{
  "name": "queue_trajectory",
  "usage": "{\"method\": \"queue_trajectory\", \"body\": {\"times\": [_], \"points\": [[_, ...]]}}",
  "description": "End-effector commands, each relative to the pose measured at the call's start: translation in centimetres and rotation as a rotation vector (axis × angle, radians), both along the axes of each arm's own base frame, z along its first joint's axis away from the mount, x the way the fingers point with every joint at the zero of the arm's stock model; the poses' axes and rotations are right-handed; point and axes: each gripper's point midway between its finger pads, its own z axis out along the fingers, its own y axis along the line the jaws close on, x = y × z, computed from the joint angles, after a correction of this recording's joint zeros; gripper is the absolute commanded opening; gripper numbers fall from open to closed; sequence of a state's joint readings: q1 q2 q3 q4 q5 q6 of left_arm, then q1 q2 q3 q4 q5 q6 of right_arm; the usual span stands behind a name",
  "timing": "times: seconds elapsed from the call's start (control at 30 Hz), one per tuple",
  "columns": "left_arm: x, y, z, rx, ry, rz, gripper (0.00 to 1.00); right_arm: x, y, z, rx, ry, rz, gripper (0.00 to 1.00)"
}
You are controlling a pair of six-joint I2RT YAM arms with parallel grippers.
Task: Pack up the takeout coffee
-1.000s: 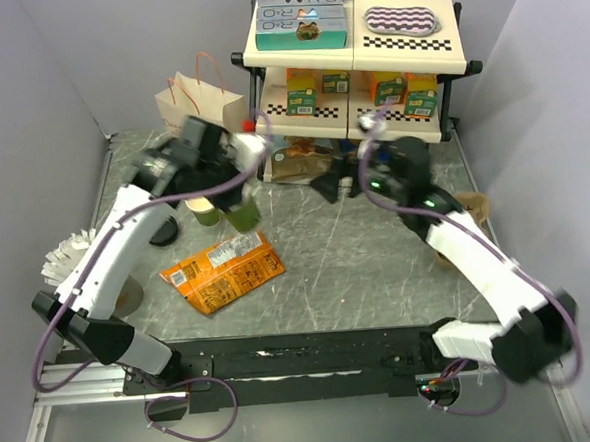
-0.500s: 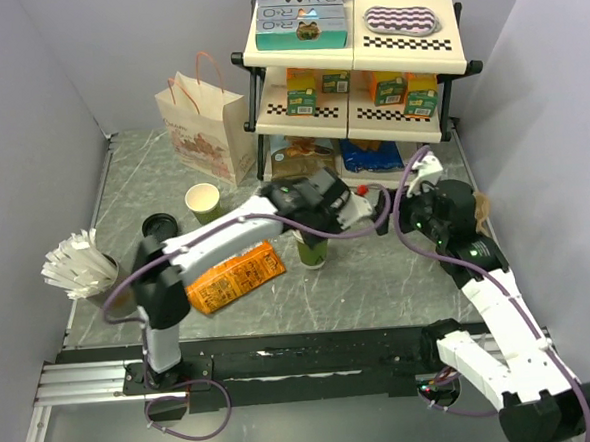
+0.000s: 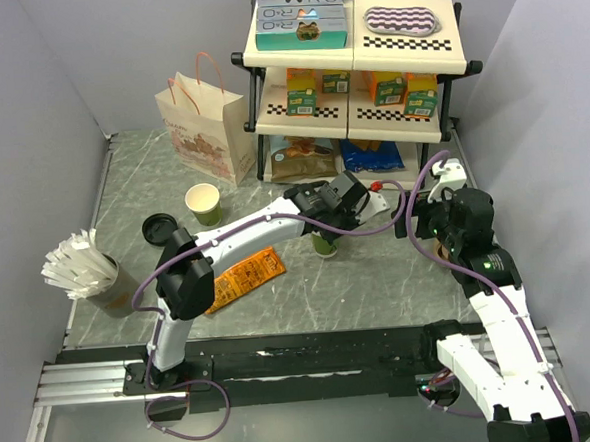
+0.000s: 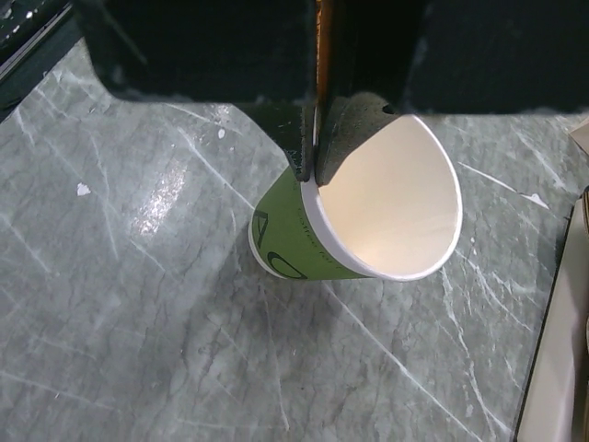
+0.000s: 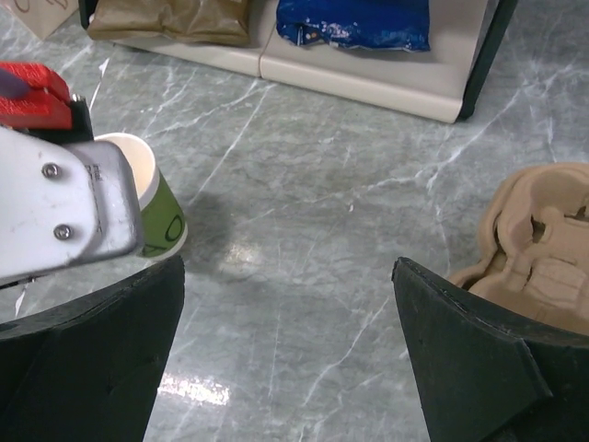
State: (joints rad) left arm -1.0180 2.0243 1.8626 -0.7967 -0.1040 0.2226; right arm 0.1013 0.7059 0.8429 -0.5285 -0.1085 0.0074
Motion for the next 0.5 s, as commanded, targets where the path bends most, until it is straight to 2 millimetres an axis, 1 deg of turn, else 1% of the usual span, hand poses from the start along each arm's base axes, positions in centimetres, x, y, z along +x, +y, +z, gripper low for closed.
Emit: {"method": "queue_trajectory", "body": {"times": [0.0, 0.1, 0.23, 0.3, 0.33, 0.37, 0.43, 0.47], "points": [[-0.4, -0.8, 0.3, -0.036, -0.013, 0.020, 0.01, -0.6, -0.1, 0.5, 0.005, -0.012, 0.000, 1.00], [-1.1, -0.9, -0.4, -0.023, -0.003, 0.009, 0.01, -0.6, -0.2, 0.6, 0.005, -0.012, -0.003, 1.00], [-1.5, -1.0, -0.5, -0.020, 0.005, 0.005, 0.01, -0.4, -0.2, 0.6, 0.005, -0.014, -0.003, 1.00], [-1.8, -1.1, -0.4, -0.023, 0.009, 0.000, 0.03, -0.3, -0.2, 0.6, 0.005, -0.012, -0.004, 1.00], [-1.9, -1.0, -0.4, -0.022, 0.010, -0.001, 0.06, -0.3, -0.1, 0.6, 0.005, -0.014, 0.000, 1.00], [-2.2, -1.0, -0.1, -0.025, 0.010, -0.005, 0.13, -0.3, -0.2, 0.7, 0.007, -0.015, -0.002, 1.00], [-2.5, -1.3, 0.6, -0.042, 0.012, -0.018, 0.22, -0.3, -0.1, 0.7, -0.012, -0.019, 0.014, 1.00], [-2.6, -1.1, 1.3, -0.051, 0.013, -0.020, 0.28, -0.3, 0.0, 0.8, -0.013, -0.021, 0.021, 1.00]]}}
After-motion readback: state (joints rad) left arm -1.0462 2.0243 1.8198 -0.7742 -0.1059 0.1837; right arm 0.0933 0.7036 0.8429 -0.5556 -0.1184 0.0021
